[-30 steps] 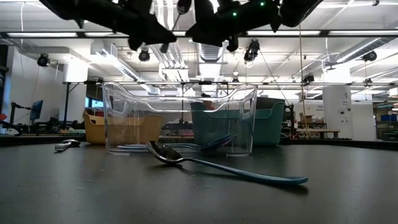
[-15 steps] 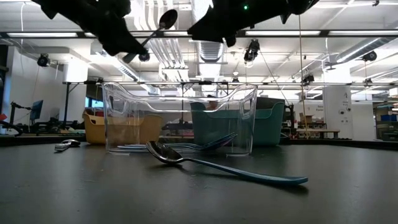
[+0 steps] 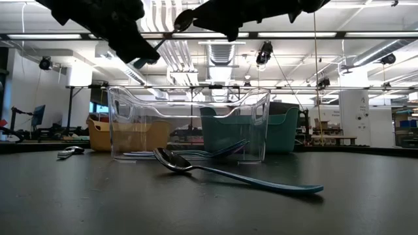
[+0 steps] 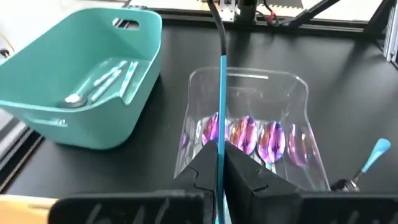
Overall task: Sort silverware by color (type)
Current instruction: Put the blue spoon into the yellow bin
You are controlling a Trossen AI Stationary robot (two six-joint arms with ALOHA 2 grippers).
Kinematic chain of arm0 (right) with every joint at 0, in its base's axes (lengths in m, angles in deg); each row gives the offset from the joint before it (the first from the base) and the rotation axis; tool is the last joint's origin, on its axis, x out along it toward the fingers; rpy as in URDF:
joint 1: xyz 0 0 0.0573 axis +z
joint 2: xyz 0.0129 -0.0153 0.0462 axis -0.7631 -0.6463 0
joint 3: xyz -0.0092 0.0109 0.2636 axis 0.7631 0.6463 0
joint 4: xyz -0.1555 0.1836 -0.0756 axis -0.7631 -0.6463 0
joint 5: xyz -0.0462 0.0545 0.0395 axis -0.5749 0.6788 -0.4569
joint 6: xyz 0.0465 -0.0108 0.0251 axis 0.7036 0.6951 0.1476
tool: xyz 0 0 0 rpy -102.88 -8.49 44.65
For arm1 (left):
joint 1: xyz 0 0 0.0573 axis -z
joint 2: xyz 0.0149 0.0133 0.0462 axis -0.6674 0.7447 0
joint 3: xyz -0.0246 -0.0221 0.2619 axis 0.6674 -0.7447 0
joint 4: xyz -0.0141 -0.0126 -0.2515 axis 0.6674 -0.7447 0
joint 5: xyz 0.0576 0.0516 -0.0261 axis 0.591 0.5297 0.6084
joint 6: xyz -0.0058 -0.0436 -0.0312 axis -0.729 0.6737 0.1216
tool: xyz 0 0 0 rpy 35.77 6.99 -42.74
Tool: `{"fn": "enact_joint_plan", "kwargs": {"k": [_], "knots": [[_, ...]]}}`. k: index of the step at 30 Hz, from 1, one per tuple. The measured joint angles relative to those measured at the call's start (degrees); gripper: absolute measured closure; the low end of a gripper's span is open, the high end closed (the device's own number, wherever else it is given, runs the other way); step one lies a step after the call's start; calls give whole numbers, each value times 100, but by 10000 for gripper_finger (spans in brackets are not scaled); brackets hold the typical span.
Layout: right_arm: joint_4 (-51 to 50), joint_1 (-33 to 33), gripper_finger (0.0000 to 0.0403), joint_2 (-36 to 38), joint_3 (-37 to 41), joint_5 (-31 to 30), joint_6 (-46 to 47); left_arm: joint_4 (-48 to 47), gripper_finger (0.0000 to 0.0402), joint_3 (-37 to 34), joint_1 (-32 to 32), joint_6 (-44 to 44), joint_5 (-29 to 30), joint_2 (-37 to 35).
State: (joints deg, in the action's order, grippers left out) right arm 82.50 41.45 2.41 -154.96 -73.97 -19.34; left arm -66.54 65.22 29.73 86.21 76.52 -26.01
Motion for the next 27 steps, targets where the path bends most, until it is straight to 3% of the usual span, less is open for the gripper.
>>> {"fn": "enact_joint_plan", "kwargs": {"k": [13, 17, 23, 27], "knots": [[178, 0, 251, -2, 2, 0, -49, 876, 402, 0, 11, -52, -207, 556], [231, 0, 286, -2, 2, -2, -115, 959, 402, 0, 11, -52, -210, 636], [251, -3, 379, -4, 2, -73, -235, 1013, 402, 0, 15, -56, -242, 660], [233, -9, 386, -2, 2, -90, -275, 1044, 401, 0, 14, -47, -237, 650]]}}
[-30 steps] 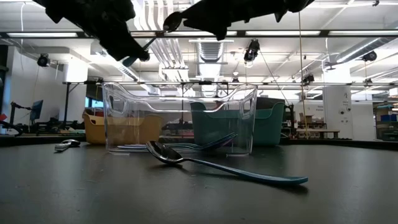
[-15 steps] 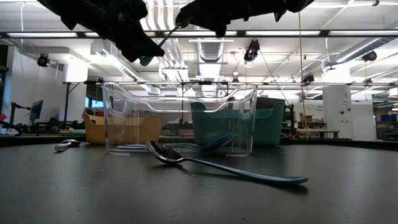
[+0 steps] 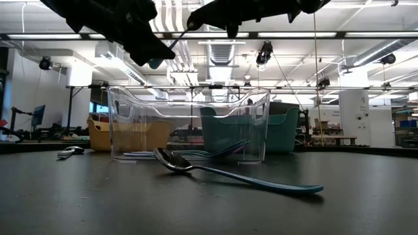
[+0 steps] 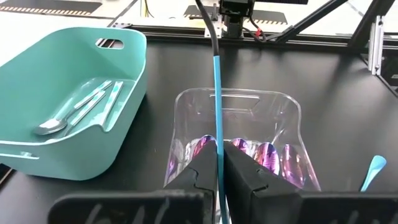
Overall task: Sort silverware by color (type)
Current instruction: Put the blue spoon into the yellow bin
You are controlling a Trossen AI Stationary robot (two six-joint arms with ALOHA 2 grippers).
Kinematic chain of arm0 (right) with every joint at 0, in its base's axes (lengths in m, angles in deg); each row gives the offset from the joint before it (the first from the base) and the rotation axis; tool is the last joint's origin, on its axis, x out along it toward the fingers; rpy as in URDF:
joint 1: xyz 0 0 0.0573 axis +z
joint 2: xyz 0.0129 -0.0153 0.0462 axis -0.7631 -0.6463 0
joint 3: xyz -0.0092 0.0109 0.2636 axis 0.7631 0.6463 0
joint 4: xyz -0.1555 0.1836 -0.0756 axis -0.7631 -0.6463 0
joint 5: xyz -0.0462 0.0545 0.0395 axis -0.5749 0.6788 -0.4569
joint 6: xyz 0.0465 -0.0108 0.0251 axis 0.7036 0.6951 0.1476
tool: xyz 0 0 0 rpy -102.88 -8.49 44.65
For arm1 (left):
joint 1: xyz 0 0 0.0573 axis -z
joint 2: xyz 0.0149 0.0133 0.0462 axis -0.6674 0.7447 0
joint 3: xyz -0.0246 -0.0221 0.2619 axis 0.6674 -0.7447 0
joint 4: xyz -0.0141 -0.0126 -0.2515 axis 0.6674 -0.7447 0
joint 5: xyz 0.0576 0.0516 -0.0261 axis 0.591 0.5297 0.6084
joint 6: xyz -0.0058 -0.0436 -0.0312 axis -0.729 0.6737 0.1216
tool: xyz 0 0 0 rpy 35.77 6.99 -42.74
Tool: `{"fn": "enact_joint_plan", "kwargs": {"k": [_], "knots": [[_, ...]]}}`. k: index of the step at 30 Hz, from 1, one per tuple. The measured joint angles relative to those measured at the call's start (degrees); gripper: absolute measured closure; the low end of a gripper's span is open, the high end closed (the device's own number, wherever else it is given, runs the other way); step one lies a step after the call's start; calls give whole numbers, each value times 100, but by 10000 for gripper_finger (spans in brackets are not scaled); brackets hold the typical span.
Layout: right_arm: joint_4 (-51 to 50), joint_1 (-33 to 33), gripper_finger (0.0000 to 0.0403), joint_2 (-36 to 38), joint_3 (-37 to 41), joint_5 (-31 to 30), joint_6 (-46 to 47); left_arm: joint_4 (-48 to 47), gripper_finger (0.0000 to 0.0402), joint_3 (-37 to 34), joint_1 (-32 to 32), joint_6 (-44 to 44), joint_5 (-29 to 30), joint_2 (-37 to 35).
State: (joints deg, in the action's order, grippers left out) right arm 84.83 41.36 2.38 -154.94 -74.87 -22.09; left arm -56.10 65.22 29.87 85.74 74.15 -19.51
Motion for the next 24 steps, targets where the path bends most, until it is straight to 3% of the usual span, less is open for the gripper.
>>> {"fn": "enact_joint_plan", "kwargs": {"k": [5, 11, 14, 18, 24], "knots": [[9, -2, 388, 0, 0, -1, 120, 133, 394, -4, 1, 75, 7, -3], [-2, 2, 389, 0, 0, 0, 147, 199, 333, -4, -3, 73, 134, -28], [-6, 2, 389, 0, 0, -179, 153, 173, 291, -4, -1, -33, 620, -70], [-167, 11, 390, 0, 0, -989, 365, 102, 241, -4, -7, -333, 1479, -215], [-324, 0, 392, -3, 2, -1997, 1093, 173, 205, -3, -11, -808, 2615, -435]]}}
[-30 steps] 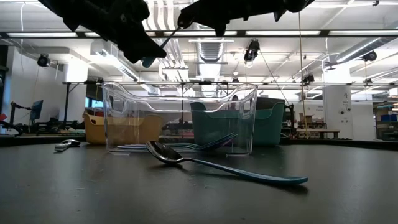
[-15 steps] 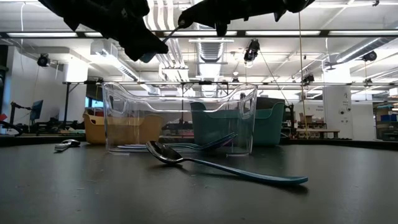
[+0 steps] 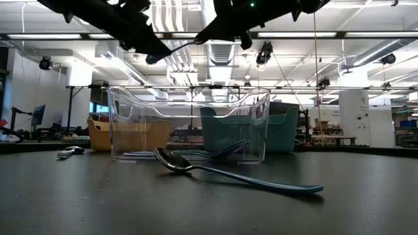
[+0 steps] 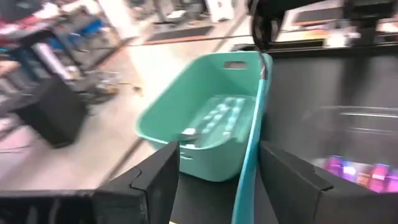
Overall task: Sort silverware by color (type)
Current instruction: Put the blue spoon into the yellow bin
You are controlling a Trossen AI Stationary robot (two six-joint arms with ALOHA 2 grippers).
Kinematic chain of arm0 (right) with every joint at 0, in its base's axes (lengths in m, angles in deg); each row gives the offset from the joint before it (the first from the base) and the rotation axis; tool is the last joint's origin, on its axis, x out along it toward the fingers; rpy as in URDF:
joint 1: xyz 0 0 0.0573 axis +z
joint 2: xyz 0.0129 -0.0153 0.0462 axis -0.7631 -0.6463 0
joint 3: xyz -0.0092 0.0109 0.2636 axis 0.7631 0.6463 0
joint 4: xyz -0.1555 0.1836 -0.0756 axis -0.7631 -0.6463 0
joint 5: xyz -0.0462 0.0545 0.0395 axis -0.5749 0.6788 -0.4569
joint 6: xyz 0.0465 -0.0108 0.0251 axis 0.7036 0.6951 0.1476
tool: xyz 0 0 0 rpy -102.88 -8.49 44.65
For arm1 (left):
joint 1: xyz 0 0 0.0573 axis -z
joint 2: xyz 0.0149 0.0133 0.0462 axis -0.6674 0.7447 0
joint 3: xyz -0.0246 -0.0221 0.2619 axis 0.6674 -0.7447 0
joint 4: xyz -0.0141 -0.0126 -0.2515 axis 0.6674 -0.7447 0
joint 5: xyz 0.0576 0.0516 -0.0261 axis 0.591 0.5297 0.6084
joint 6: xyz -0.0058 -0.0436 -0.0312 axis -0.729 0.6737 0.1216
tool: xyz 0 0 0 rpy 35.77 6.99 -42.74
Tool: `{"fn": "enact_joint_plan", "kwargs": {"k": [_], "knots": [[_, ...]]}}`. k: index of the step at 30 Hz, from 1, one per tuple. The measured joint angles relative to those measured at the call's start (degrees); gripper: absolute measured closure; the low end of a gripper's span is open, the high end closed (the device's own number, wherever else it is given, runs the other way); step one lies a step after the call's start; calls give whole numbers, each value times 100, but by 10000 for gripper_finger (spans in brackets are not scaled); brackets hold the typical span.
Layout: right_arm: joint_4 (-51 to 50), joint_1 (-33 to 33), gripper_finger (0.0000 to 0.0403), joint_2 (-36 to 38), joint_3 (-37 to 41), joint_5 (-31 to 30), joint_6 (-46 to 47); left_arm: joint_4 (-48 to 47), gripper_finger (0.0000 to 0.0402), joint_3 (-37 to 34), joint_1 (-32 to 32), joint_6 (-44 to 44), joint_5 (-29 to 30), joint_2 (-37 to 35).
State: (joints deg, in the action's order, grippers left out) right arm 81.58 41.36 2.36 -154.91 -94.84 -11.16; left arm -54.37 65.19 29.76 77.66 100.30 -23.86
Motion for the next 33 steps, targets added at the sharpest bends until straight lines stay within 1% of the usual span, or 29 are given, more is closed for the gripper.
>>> {"fn": "enact_joint_plan", "kwargs": {"k": [2, 5, 8, 12, 16, 18, 20, 24, 26, 30, 33], "knots": [[28, -15, 392, -1, 0, -64, 44, 54, 203, 1, 1, -152, 269, -14], [86, -14, 392, -1, 3, -259, 293, 193, 203, 1, 1, -330, 344, -6], [120, -9, 392, -36, 4, -518, 298, 355, 203, 3, -3, -431, 346, 29], [110, -9, 392, -116, 9, -591, 272, 319, 203, 3, -6, -573, 354, 51], [148, -11, 392, -143, 9, -656, 268, 253, 202, 5, -12, -546, 692, 51], [148, -14, 392, -153, 9, -703, 266, 164, 200, 5, -17, -546, 706, 51], [140, -14, 392, -153, 9, -873, 251, 167, 191, 5, -15, -550, 700, 51], [141, -14, 391, -153, 9, -1139, 251, 272, 159, 5, -14, -570, 697, 52], [142, -18, 391, -153, 9, -1178, 270, 457, 143, 5, -14, -572, 569, 83], [200, -27, 391, -186, 8, -1179, 318, 1110, 128, 5, -2, -570, -291, 339], [171, -27, 391, -198, 7, -1175, 320, 1603, 130, 5, 10, -654, -374, 673]]}}
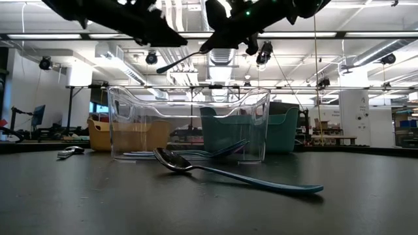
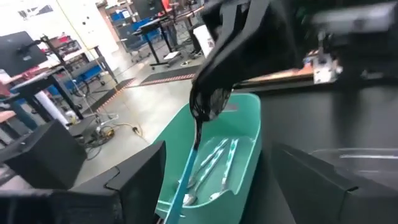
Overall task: Sort silverware by color (type)
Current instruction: Put the blue spoon into the yellow bin
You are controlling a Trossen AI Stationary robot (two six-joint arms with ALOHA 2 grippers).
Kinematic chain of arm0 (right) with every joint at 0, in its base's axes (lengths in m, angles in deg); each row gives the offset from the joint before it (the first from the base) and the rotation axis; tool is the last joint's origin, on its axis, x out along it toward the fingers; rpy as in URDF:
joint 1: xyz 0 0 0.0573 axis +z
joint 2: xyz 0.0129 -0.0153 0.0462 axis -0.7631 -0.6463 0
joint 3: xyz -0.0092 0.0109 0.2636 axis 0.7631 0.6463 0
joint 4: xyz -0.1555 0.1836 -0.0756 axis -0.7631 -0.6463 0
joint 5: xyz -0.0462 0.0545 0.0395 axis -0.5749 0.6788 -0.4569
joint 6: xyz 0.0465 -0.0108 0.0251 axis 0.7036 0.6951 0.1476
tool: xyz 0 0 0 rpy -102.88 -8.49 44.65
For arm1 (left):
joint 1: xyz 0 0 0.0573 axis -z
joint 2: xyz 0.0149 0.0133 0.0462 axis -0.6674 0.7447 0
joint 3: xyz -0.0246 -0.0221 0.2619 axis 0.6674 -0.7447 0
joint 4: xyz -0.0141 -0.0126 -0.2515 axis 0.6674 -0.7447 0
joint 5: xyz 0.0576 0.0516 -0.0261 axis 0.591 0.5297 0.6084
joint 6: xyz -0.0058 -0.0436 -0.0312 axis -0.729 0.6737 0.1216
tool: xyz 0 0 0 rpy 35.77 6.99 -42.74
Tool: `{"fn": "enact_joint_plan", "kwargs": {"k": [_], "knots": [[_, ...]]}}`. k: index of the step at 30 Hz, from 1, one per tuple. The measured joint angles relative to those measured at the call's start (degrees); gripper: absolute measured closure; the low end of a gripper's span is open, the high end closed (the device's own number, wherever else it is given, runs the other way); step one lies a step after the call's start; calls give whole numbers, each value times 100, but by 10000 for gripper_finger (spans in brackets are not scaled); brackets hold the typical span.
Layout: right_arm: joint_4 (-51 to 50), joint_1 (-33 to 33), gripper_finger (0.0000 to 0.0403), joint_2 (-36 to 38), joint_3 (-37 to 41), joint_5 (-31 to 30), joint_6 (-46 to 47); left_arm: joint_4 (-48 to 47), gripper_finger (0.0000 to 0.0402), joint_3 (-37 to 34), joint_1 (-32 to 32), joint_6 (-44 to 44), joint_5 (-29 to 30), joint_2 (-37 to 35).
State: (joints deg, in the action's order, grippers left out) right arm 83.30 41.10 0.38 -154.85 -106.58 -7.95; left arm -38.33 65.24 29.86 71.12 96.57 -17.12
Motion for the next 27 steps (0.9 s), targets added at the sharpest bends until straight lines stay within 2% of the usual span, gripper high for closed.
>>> {"fn": "enact_joint_plan", "kwargs": {"k": [4, 10, 27], "knots": [[17, 0, 391, -40, 1, 0, 7, 520, 138, 0, -2, -311, 319, 453], [10, 0, 390, -72, 2, 5, 20, 1011, 148, 25, -2, -986, 1201, 911], [-25, -28, 390, -83, 2, 2, 0, 1022, 227, 556, 33, -1418, 1421, 1668]]}}
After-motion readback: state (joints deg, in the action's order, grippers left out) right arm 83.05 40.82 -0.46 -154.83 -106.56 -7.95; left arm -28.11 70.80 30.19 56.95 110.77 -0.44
